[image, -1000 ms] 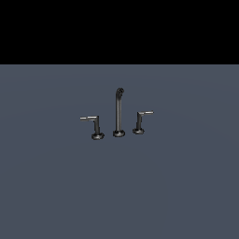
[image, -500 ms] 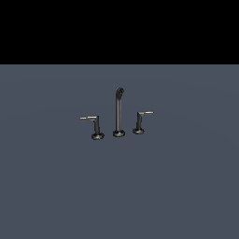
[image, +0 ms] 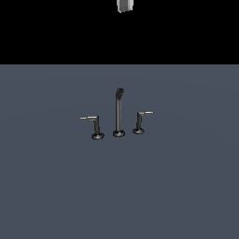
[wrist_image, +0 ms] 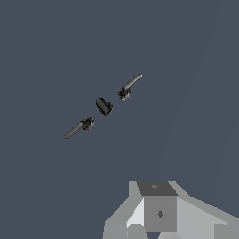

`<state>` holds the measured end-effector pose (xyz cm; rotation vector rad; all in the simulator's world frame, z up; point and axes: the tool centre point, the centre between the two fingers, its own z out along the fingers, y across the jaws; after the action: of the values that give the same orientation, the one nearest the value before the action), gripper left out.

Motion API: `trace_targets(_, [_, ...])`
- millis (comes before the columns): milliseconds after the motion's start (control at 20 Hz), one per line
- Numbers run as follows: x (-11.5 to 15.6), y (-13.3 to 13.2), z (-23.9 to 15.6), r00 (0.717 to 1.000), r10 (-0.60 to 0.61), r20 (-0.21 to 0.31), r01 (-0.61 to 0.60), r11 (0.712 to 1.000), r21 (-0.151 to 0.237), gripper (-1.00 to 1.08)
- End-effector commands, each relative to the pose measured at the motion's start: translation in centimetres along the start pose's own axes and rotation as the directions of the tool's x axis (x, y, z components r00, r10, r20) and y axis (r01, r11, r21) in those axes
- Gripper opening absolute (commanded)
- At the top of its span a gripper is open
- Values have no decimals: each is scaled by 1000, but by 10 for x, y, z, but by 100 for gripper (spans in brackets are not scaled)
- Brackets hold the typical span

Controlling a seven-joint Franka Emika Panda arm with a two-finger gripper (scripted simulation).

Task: Turn on the faucet by rotating a designated handle.

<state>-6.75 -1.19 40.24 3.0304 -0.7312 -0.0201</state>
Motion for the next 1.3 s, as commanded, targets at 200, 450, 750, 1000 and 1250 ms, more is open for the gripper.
trace_targets(200, [50,-9,41,988,156,1,-156,988,7,-100])
trace_targets(450, [86,-14,78,962,273,2,-273,962,11,-100])
trace_targets(750, [125,-15,129,913,408,5,-408,913,16,-100])
trace_targets(1000, [154,-14,176,857,515,8,-515,857,19,-100])
trace_targets(1250, [177,-11,224,791,611,11,-611,791,21,-100])
